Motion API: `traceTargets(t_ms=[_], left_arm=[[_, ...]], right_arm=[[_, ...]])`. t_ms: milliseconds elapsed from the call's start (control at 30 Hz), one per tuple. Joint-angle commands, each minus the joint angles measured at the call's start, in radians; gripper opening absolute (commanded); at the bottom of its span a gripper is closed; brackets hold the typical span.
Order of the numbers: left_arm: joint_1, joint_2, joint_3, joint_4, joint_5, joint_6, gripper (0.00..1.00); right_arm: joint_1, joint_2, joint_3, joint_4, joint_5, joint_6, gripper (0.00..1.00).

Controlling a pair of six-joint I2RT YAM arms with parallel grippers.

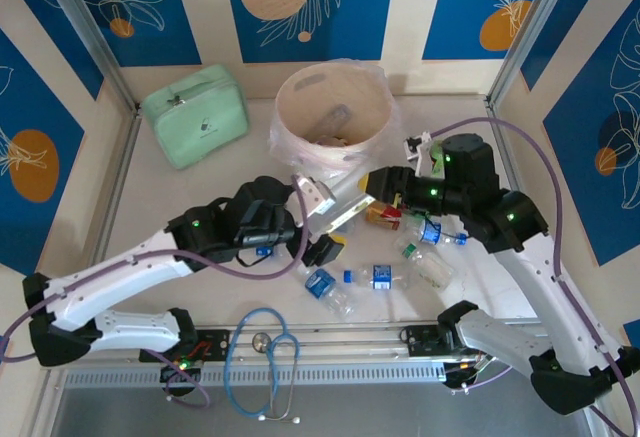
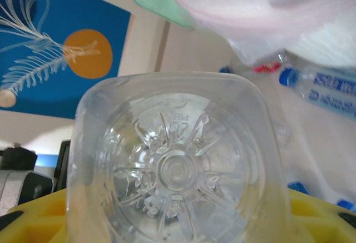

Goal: Put the plastic bottles in the bin

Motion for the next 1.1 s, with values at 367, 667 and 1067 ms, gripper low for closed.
traceTargets(t_ms=[367, 667, 1067], left_arm=[[0.029, -0.215, 0.11, -0.189, -0.607, -0.28, 1.0], [0.176, -0.193, -0.05, -0.209, -0.449, -0.529, 1.0], [0.365, -0.209, -0.168, -0.223, -0.276, -0.617, 1.0]], right_arm=[[-0.168, 0.356, 0.479, 0.115, 0.122, -0.064, 0.51], [-0.201, 0.535, 0.573, 0.116, 0.111, -0.059, 0.5], [-0.222, 0.584, 0.516, 0.132, 0.096, -0.043, 0.73]])
